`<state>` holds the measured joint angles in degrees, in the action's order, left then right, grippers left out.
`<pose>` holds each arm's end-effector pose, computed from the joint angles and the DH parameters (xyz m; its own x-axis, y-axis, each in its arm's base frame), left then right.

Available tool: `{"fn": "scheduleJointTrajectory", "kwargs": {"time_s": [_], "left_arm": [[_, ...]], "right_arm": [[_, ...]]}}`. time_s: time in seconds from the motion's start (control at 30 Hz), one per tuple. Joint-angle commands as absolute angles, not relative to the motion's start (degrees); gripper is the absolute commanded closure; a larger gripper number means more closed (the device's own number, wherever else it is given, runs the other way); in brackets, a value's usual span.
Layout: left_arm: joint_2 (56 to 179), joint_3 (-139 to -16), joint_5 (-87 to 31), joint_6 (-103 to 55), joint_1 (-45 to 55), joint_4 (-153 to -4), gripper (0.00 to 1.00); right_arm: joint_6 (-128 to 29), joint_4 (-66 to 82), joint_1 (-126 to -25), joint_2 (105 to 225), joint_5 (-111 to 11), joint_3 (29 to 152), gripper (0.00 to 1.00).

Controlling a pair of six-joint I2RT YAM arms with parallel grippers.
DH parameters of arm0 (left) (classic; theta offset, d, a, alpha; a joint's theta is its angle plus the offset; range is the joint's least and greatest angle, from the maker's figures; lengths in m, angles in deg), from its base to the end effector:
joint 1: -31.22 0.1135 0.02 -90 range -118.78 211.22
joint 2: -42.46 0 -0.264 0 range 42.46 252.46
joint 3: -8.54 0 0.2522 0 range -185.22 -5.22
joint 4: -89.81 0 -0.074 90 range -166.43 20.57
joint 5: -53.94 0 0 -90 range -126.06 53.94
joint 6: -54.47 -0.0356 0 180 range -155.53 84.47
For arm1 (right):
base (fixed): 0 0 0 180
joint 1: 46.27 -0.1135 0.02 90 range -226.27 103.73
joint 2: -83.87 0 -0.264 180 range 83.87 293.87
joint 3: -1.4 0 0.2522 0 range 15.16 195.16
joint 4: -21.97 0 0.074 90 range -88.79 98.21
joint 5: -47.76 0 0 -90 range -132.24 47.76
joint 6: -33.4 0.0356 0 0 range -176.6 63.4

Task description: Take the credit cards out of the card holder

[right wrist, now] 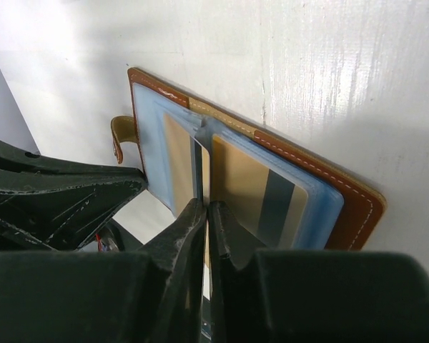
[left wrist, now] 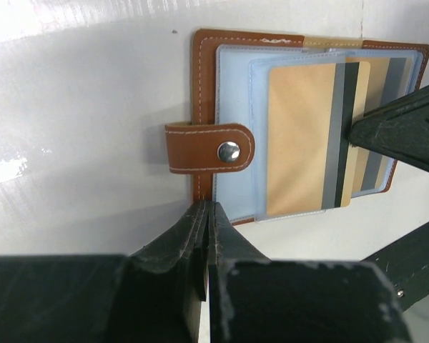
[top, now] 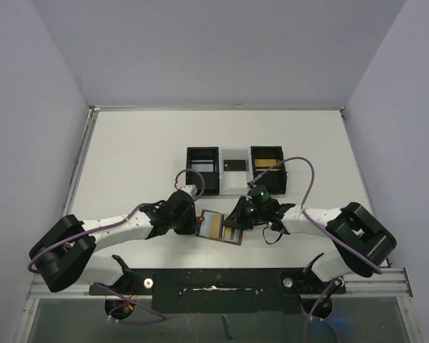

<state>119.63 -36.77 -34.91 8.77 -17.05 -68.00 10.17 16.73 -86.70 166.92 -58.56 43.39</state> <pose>0.1592 -0.1795 0.1491 -0.9122 -0.0263 -0.4088 0.1633 0.8919 -0.4217 0.1861 0.1717 0.1317 -0.9248 0.3707 -0.0858 0.2019 0.6693 0.7150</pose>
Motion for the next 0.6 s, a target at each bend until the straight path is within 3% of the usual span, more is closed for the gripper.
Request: {"fn": "scheduleJointTrajectory", "kwargs": {"time_s": [0.0,0.23,0.57], "left_arm": [[115.68,-39.54,-34.78,8.07,-17.27,-65.28,0.99],[110.11,-42.65,-33.66,6.79,-17.26,-64.16,0.78],[113.35,-44.76,-27.4,6.95,-17.27,-69.73,0.75]], "right_arm": [[11.05,17.37,-86.31,166.05,-57.37,43.0,0.96],[8.73,15.87,-85.49,161.92,-60.78,45.0,0.96],[14.3,21.16,-86.6,168.23,-59.2,46.12,0.96]]}}
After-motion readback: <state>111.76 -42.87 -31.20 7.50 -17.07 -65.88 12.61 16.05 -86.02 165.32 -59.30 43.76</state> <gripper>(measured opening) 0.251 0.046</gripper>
